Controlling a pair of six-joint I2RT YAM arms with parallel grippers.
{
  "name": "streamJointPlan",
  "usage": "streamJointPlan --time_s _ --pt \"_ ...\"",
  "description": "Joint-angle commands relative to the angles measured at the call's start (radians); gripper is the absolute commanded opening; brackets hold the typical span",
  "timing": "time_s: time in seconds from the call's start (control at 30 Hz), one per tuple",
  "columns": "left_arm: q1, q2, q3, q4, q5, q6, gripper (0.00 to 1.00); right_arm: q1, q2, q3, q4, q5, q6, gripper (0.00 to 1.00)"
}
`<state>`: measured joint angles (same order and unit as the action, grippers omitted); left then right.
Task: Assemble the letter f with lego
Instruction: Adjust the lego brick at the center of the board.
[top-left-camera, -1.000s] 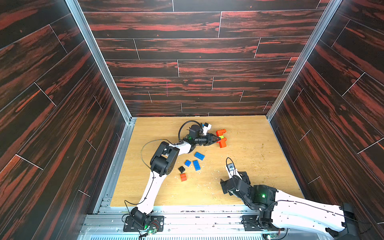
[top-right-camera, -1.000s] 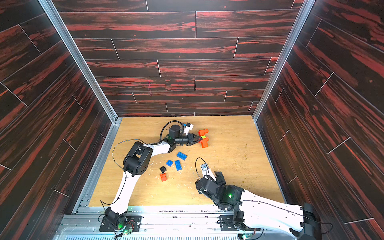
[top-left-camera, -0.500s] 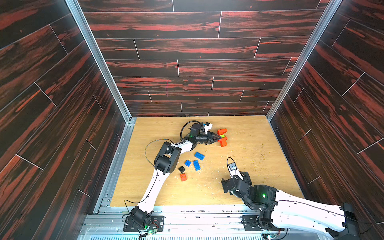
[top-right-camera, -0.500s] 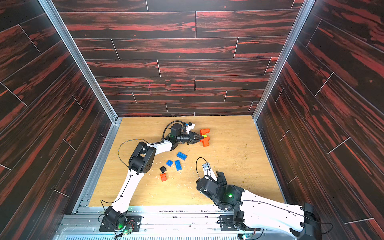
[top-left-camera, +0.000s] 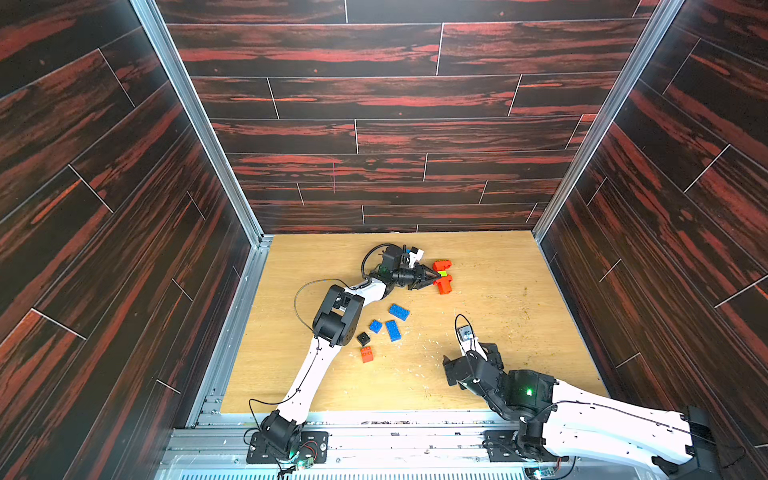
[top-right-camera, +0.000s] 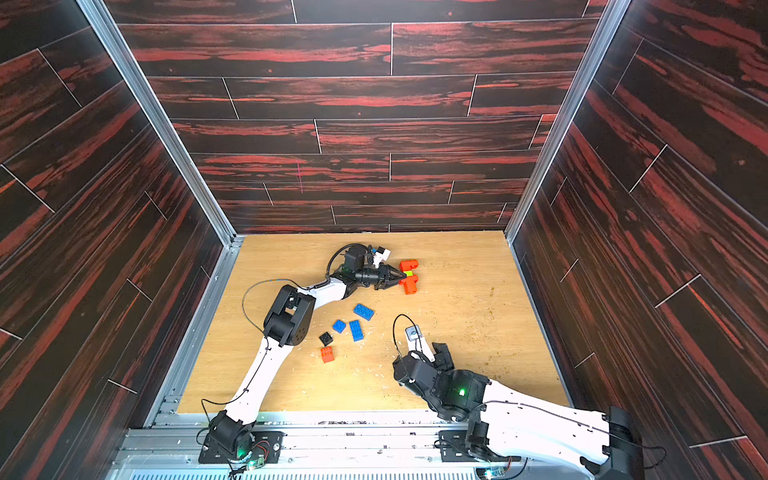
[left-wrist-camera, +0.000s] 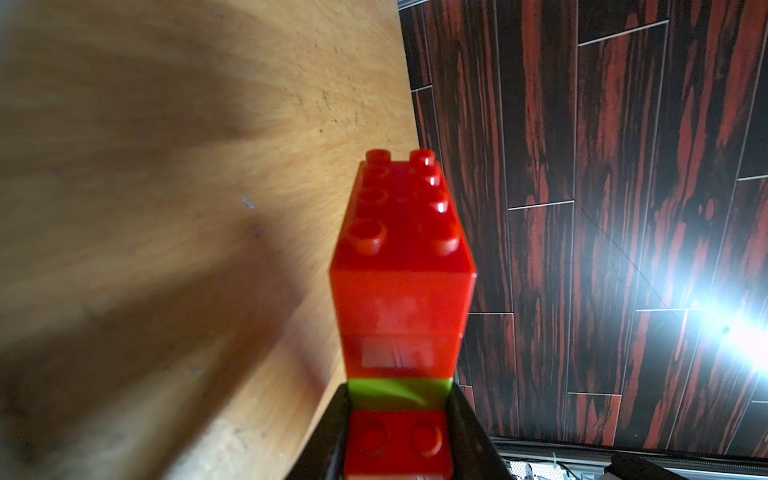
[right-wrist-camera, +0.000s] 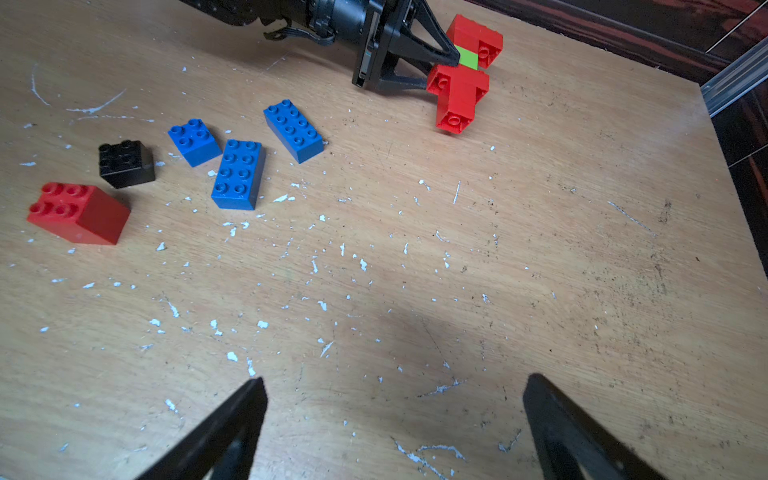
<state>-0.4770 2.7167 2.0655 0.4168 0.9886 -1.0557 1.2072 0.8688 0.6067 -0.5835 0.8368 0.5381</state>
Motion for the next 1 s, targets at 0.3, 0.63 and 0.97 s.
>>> streamJointPlan --time_s 0.3,0.63,0.97 --pt "0.009 0.043 0.110 -0.108 0.021 0.016 0.27 0.009 -0.011 0.015 -0.004 -0.007 0.000 0.98" --pt "0.016 0.052 0.138 -0.187 -0.010 0.048 0.30 0.008 0.009 0.019 -0.004 -0.008 -0.004 0.99" --pt "0.018 0.067 0.207 -0.323 -0.036 0.098 0.38 0.008 0.007 0.018 -0.001 -0.009 -0.006 0.98"
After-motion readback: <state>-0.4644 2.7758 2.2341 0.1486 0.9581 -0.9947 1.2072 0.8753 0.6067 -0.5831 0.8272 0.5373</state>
